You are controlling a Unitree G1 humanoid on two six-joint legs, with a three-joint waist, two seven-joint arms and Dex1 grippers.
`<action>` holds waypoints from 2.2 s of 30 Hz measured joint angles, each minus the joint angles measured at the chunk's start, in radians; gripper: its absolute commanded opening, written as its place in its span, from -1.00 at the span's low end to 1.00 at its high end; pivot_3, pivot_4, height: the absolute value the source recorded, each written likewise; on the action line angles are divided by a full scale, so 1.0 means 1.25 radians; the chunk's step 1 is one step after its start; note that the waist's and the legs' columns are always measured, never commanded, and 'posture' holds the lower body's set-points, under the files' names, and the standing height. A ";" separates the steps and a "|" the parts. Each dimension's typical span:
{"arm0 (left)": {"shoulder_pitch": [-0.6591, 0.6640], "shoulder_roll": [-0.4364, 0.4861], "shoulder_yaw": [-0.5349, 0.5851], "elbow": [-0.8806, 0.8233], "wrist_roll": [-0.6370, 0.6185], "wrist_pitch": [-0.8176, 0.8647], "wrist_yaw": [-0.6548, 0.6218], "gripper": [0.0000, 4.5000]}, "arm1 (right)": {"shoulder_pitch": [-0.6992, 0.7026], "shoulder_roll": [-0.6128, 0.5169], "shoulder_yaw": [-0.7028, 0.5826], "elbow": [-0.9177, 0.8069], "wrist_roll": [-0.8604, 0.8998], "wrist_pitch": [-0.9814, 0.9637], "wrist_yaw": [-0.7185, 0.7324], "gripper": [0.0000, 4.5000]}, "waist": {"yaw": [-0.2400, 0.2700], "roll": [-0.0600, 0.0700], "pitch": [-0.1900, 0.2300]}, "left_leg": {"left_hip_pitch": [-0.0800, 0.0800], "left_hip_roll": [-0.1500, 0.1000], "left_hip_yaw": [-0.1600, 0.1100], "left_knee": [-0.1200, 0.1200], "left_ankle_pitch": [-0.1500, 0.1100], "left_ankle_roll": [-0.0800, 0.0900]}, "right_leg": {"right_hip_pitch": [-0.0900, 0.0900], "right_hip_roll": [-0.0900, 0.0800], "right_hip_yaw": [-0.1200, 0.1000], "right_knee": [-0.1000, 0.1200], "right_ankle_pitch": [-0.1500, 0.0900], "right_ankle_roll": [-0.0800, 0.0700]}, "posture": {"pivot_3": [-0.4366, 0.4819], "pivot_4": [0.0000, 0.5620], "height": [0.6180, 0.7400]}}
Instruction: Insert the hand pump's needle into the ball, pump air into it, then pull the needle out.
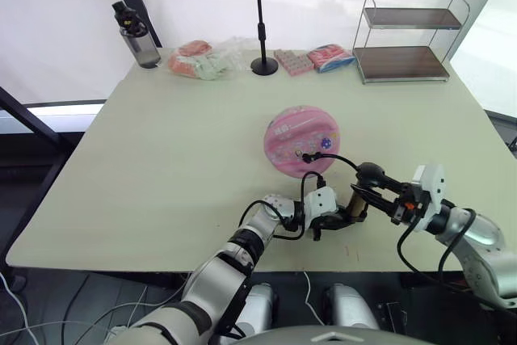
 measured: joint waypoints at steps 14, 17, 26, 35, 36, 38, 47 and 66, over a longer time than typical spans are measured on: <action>-0.004 -0.001 0.002 -0.009 -0.001 -0.016 -0.014 -0.51 | -0.109 -0.173 -0.200 -0.140 0.288 0.280 -0.017 -0.52 | 0.003 0.005 0.015 | -0.003 -0.001 0.000 0.001 0.000 0.000 | -0.001 -0.001 -0.001 -0.001 0.000 0.000 | -0.05 -0.47 1.00; -0.006 -0.001 0.003 -0.010 -0.002 -0.017 -0.014 -0.51 | -0.162 -0.210 -0.234 -0.135 0.337 0.322 -0.019 -0.52 | 0.002 0.005 0.016 | -0.005 -0.001 0.000 0.001 0.000 0.000 | -0.003 -0.002 0.000 -0.001 0.001 0.000 | -0.05 -0.47 1.00; -0.006 -0.001 0.005 -0.014 -0.014 -0.019 -0.016 -0.51 | -0.241 -0.263 -0.272 -0.118 0.422 0.414 -0.040 -0.52 | 0.003 0.005 0.017 | -0.018 -0.001 0.000 0.008 0.000 0.000 | -0.015 -0.001 0.000 0.001 0.005 -0.003 | -0.05 -0.47 1.00; -0.006 0.001 0.001 -0.014 -0.014 -0.018 -0.013 -0.51 | -0.210 -0.270 -0.294 -0.128 0.409 0.415 -0.023 -0.52 | 0.002 0.006 0.017 | -0.017 -0.002 0.001 0.008 0.000 0.000 | -0.014 -0.002 0.000 0.002 0.006 -0.003 | -0.05 -0.47 1.00; -0.006 0.002 0.001 -0.014 -0.014 -0.018 -0.012 -0.51 | -0.204 -0.269 -0.297 -0.135 0.405 0.412 -0.019 -0.52 | 0.002 0.006 0.017 | -0.017 -0.002 0.001 0.008 0.000 0.000 | -0.014 -0.002 0.000 0.002 0.006 -0.003 | -0.05 -0.47 1.00; -0.006 0.002 0.000 -0.013 -0.013 -0.018 -0.009 -0.51 | -0.197 -0.265 -0.297 -0.141 0.397 0.405 -0.017 -0.52 | 0.002 0.006 0.017 | -0.017 -0.002 0.001 0.008 0.000 0.000 | -0.014 -0.001 0.000 0.002 0.006 -0.003 | -0.05 -0.47 1.00; -0.004 0.006 -0.001 -0.007 0.001 -0.010 0.000 -0.51 | -0.106 -0.205 -0.254 -0.187 0.310 0.280 0.016 -0.52 | 0.000 0.000 0.008 | -0.013 0.000 0.001 0.007 0.000 0.000 | -0.011 0.000 0.000 0.002 0.005 -0.002 | -0.05 -0.47 1.00; 0.001 0.010 0.000 -0.008 0.002 -0.007 0.000 -0.51 | -0.027 -0.027 0.033 -0.013 -0.027 0.047 0.016 -0.52 | -0.006 0.000 -0.001 | -0.010 -0.001 0.001 0.007 0.000 0.000 | -0.010 0.000 0.001 0.003 0.005 -0.002 | -0.05 -0.47 1.00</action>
